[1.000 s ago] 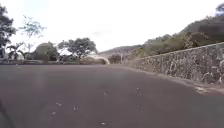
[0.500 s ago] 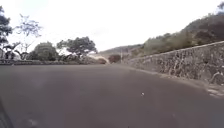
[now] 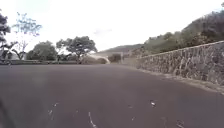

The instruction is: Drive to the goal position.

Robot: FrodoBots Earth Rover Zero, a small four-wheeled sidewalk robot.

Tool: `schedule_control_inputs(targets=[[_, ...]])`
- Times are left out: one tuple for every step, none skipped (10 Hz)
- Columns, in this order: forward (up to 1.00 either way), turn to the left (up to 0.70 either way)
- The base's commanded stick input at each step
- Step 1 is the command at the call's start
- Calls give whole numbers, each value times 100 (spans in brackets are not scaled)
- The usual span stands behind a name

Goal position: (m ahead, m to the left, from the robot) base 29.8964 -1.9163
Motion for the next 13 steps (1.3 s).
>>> schedule_control_inputs(targets=[[100, 0], [100, 0], [100, 0], [100, 0], [100, 0], [100, 3], [100, 8], [100, 13], [100, 23], [100, 10], [100, 0], [100, 0], [100, 0]])
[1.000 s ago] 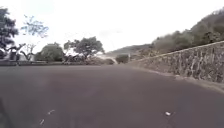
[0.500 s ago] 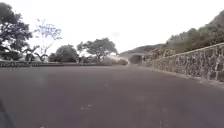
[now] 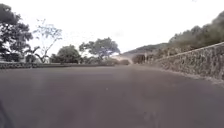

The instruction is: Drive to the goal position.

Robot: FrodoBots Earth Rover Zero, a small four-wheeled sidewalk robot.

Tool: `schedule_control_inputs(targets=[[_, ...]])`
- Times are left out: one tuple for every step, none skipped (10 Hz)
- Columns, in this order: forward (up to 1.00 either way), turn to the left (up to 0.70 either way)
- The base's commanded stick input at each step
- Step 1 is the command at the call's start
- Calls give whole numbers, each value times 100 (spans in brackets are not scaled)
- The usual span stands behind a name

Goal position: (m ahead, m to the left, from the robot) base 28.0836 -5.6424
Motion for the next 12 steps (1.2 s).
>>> schedule_control_inputs(targets=[[100, 0], [100, 0], [100, 0], [100, 0], [100, -3], [100, -13], [100, -23], [100, -29], [100, -14], [100, 0], [100, 0], [100, 0]])
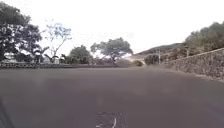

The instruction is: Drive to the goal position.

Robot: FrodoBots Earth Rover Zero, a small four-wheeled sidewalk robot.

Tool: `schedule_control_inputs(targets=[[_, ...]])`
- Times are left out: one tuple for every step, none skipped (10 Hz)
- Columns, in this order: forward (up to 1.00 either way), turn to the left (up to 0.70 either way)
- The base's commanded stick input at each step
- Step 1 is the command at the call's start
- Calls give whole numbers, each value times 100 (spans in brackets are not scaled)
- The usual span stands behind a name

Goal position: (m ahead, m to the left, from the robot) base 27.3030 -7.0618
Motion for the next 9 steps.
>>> schedule_control_inputs(targets=[[100, 0], [100, 0], [100, -4], [100, -13], [100, -39], [100, -29], [100, -20], [100, 0], [100, 0]])
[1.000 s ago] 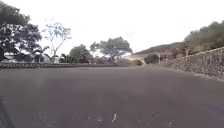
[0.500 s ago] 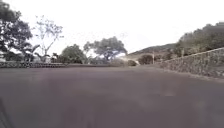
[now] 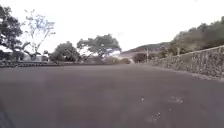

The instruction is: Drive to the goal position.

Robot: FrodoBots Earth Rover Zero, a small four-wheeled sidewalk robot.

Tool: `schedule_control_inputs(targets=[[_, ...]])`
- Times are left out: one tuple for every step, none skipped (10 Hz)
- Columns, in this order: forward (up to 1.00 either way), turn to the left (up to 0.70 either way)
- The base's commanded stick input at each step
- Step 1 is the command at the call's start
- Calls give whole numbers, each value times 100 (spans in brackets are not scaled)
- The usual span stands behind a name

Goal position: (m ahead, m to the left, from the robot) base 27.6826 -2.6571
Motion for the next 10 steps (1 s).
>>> schedule_control_inputs(targets=[[100, 0], [100, 0], [100, 0], [100, -1], [100, -2], [100, -38], [100, -38], [100, 0], [100, 0], [100, 0]])
